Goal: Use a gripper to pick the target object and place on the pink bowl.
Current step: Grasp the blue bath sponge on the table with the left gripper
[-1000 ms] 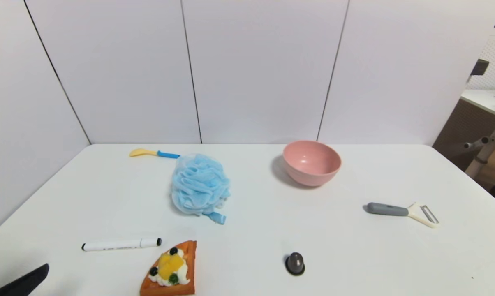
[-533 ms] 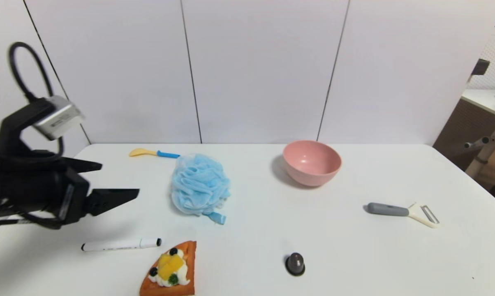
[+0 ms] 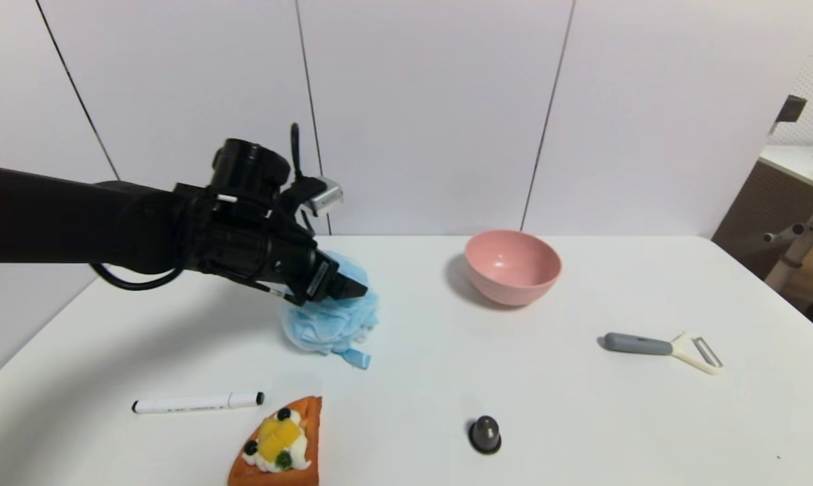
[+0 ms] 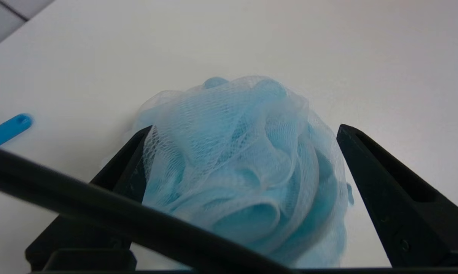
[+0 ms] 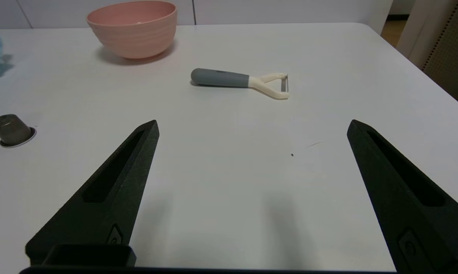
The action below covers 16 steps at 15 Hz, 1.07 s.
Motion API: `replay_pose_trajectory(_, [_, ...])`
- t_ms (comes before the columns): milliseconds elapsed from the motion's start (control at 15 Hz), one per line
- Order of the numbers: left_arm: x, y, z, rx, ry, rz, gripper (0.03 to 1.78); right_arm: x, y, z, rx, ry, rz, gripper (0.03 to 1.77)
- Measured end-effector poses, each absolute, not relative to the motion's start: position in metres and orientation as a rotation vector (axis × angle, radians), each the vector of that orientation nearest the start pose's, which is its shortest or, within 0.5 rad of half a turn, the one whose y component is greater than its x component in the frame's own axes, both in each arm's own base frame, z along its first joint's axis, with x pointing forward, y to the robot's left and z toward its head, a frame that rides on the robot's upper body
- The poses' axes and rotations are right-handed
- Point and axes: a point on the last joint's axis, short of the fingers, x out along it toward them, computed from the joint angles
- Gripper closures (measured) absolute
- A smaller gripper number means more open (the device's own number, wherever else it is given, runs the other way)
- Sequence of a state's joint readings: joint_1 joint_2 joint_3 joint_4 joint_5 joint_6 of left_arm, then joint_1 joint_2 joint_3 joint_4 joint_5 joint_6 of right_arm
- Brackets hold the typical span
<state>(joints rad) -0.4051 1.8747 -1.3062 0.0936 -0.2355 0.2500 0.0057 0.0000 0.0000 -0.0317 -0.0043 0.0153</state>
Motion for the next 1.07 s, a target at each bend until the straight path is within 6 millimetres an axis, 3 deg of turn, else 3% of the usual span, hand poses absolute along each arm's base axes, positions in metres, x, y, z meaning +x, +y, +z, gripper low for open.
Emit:
replay_pose_trajectory(333, [0.355, -0.168, 0.150, 0.302, 0.685, -0.727, 0.12, -0.023, 0.000, 0.079, 0.015, -0.032, 0.002, 0.09])
replay_pose_trajectory(800, [0.357, -0.160, 0.149, 0.314, 0.720, -0.720, 0.12, -0.023, 0.000, 0.079, 0.015, -0.031, 0.002, 0.09])
replay_pose_trajectory(867, [0.356, -0.159, 0.150, 0.315, 0.722, -0.719, 0.21, -0.023, 0.000, 0.079, 0.016, -0.032, 0.002, 0.09])
replay_pose_trajectory(1067, [0.352, -0.157, 0.153, 0.315, 0.741, -0.718, 0.67, -0.023, 0.000, 0.079, 0.015, -0.032, 0.002, 0.09])
